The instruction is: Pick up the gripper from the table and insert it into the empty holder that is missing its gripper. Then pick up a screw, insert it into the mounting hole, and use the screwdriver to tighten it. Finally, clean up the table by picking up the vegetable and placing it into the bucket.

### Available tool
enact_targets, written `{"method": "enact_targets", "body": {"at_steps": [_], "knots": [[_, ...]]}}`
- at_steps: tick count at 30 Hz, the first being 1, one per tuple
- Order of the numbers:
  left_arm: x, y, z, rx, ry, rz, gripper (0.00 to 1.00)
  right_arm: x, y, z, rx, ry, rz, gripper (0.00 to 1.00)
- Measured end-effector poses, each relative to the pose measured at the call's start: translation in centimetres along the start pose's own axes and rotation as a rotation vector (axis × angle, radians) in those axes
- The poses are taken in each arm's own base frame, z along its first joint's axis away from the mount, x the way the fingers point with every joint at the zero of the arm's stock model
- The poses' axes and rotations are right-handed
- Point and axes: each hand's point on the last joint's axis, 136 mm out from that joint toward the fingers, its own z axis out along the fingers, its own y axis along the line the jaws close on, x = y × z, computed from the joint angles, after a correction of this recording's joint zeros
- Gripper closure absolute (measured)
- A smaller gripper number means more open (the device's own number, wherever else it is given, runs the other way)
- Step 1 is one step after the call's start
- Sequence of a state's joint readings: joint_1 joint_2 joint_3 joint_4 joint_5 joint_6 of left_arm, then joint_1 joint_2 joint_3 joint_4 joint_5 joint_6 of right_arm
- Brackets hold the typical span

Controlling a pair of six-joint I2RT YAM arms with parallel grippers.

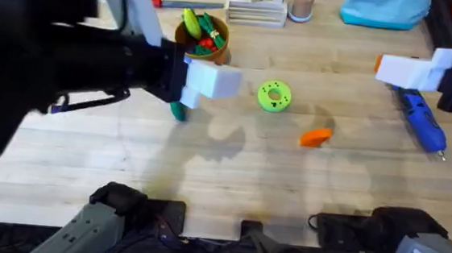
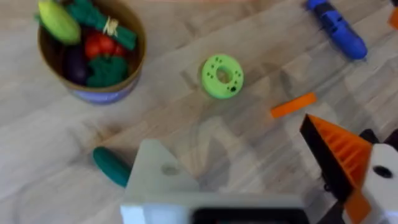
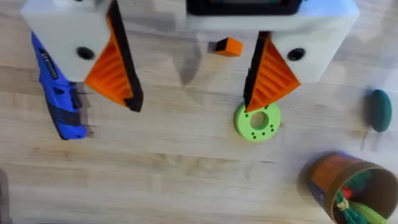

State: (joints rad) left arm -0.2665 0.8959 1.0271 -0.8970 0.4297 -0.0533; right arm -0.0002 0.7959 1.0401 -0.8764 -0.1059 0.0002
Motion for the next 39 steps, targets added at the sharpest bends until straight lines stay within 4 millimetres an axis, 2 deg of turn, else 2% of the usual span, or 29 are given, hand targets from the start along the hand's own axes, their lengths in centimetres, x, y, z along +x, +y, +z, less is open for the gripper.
{"method": "enact_targets", "body": {"at_steps": [5, 10, 16, 22, 28, 31, 35, 39], "knots": [[-3.3, -2.2, -2.5, 0.043, -0.192, 0.087, 0.007, 0.0, 0.0, 0.0, 0.0, 0.0, 0.0, 0.059], [-3.7, -2.9, -3.6, 0.063, -0.238, 0.04, 0.007, 0.0, 0.0, 0.0, 0.0, 0.0, 0.0, 0.059], [-2.9, -2.8, -3.5, 0.065, -0.203, -0.027, 0.008, 0.0, 0.0, 0.0, 0.0, 0.0, 0.0, 0.059], [-3.2, -2.1, -3.5, 0.029, -0.217, -0.042, 0.007, 0.0, 0.0, 0.0, 0.0, 0.0, 0.0, 0.059], [-7.1, -1.0, -4.4, -0.054, -0.391, 0.049, 0.007, 0.0, 0.0, 0.0, 0.0, 0.0, 0.0, 0.059], [-7.9, -0.8, -4.0, -0.067, -0.469, 0.14, 0.007, 0.0, 0.0, 0.0, 0.0, 0.0, 0.0, 0.058], [-6.9, -0.7, -2.4, -0.048, -0.548, 0.234, 0.007, 0.0, 0.0, 0.0, 0.0, 0.0, 0.0, 0.059], [-4.9, -1.6, -2.4, -0.007, -0.664, 0.318, 0.008, 0.0, 0.0, 0.0, 0.0, 0.0, 0.0, 0.06]]}}
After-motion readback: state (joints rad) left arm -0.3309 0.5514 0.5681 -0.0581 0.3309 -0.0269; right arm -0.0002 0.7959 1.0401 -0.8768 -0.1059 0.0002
